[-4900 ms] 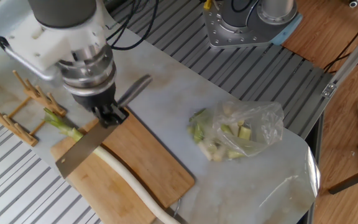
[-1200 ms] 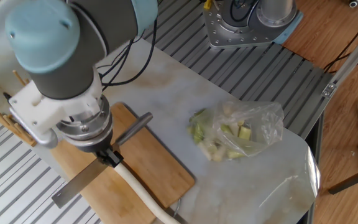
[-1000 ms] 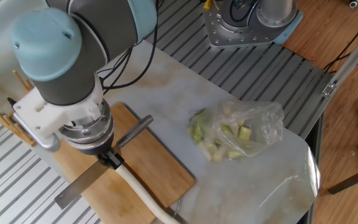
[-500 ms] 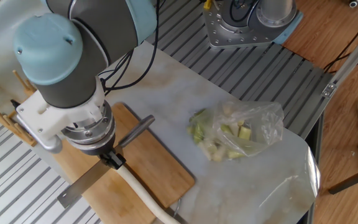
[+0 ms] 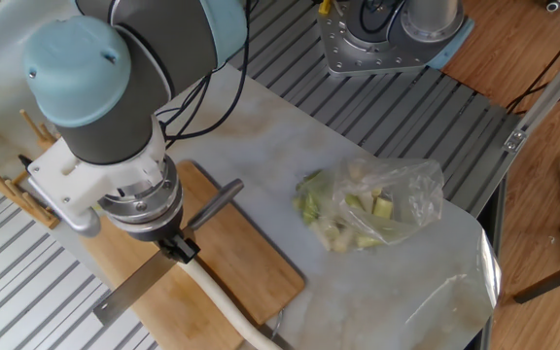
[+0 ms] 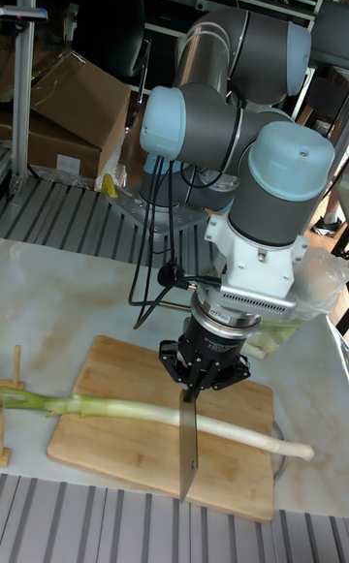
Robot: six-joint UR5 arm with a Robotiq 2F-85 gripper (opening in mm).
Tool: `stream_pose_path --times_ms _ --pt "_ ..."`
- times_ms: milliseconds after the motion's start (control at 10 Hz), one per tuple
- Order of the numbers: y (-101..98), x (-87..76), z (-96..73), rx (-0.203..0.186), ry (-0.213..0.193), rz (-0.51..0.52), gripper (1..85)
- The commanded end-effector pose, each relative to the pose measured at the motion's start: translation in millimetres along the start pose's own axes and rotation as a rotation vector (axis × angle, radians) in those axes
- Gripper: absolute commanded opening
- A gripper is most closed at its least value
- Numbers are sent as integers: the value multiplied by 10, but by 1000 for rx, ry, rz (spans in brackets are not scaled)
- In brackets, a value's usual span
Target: Chop the scallions
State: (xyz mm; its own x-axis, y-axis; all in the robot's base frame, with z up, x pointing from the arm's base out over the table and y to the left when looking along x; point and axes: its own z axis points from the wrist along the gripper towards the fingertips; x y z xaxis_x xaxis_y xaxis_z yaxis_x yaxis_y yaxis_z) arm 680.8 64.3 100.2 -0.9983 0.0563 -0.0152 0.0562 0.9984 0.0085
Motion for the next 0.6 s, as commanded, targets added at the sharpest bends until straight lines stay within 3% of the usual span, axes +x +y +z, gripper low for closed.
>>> stream_pose_path --times_ms 0,500 --pt "49 -17 -37 -13 -15 15 13" --pt "11 -20 24 -22 -17 18 13"
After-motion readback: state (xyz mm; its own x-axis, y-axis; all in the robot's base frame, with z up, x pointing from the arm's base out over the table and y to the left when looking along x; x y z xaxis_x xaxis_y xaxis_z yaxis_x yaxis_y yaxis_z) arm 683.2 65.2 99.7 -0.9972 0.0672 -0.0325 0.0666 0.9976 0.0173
